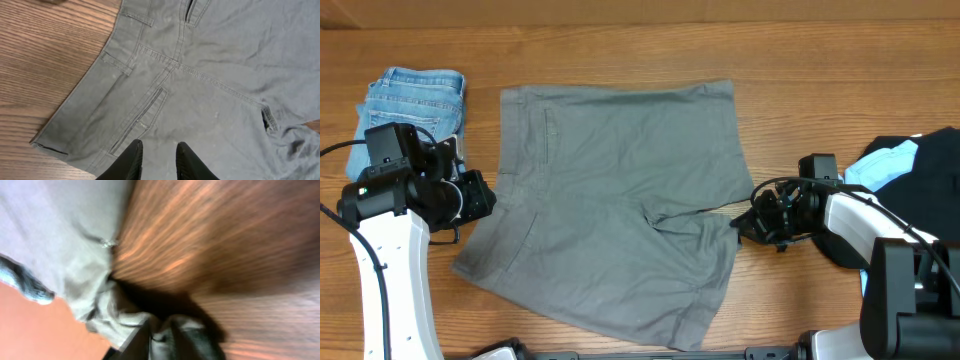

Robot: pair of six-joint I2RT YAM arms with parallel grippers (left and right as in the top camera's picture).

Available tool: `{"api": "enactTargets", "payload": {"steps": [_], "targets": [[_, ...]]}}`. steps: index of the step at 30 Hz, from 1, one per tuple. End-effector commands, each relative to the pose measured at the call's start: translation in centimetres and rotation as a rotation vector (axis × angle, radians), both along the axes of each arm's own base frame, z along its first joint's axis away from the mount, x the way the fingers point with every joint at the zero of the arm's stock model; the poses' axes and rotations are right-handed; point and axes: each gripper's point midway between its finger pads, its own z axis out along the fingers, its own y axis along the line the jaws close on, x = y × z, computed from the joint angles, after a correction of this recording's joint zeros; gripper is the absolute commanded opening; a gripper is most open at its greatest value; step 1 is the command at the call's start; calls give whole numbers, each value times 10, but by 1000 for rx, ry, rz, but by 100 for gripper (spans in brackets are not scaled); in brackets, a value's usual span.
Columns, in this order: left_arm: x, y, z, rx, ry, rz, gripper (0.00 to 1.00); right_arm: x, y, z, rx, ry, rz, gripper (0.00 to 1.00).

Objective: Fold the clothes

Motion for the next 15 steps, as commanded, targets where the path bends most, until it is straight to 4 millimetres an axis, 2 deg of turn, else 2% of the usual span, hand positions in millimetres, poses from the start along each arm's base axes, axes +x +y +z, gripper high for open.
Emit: {"api": "enactTargets", "payload": {"steps": [1, 3, 4, 5, 6, 7, 11, 15], "targets": [[-1, 2, -1, 9, 1, -15, 27, 9, 8, 8, 90, 51, -106, 4], [-1, 2, -1, 9, 2, -15, 27, 15, 8, 9, 97, 49, -137, 4], [-1, 2, -1, 8, 3, -15, 27, 18, 8, 10, 100, 34, -138, 12], [-1, 2, -1, 8, 4, -15, 27, 22, 6, 11, 102, 19, -141, 28], [-1, 2, -1, 7, 5, -15, 27, 25, 4, 11, 101, 1, -145, 48], [-1, 2, -1, 7, 5, -15, 26, 32, 0, 13, 96, -49, -132, 57], [-1, 2, -1, 8, 4, -15, 27, 54, -22, 24, 70, -244, -59, 64], [-1, 2, -1, 8, 4, -15, 27, 46, -47, 20, 28, -197, -96, 68]]}}
